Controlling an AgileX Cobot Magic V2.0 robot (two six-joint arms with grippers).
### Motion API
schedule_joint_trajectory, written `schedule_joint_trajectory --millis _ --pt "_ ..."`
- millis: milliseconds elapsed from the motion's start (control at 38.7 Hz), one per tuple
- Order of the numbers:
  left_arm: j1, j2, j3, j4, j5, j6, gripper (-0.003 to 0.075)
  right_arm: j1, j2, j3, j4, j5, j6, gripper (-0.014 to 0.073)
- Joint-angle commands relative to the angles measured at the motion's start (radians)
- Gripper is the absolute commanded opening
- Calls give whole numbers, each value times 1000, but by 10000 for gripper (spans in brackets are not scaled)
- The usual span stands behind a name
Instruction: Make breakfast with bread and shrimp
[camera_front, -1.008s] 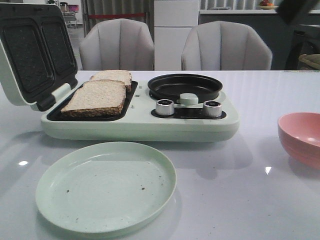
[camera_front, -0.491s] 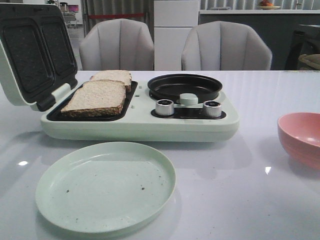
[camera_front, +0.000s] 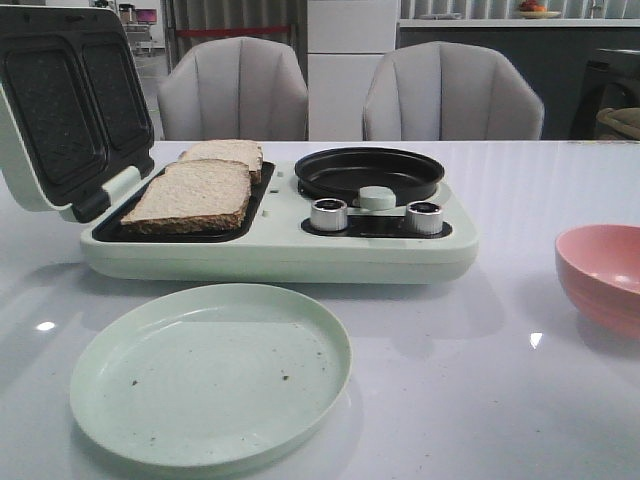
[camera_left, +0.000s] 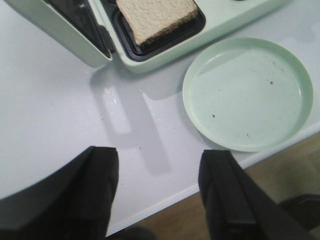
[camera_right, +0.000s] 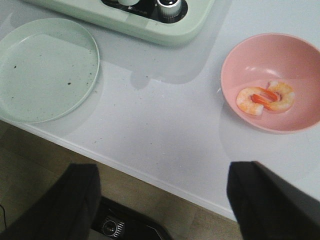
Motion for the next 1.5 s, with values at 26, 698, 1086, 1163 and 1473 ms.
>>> schedule_joint_trajectory --millis 26,698,1086,1163,1473 --pt "81 -1 -79 44 -1 15 424 -4 -6 -23 -6 -60 0 620" --pt "686 313 -121 -412 -94 542 364 -4 -6 -23 -6 -60 0 620" --pt "1174 398 -125 -780 -216 895 364 -4 -6 -23 -6 -60 0 620" --pt "1242 424 -140 -843 -242 922 364 -4 -6 -23 -6 -60 0 620" --pt "1360 619 -308 -1037 -280 1036 264 -4 -6 -23 -6 -60 0 620"
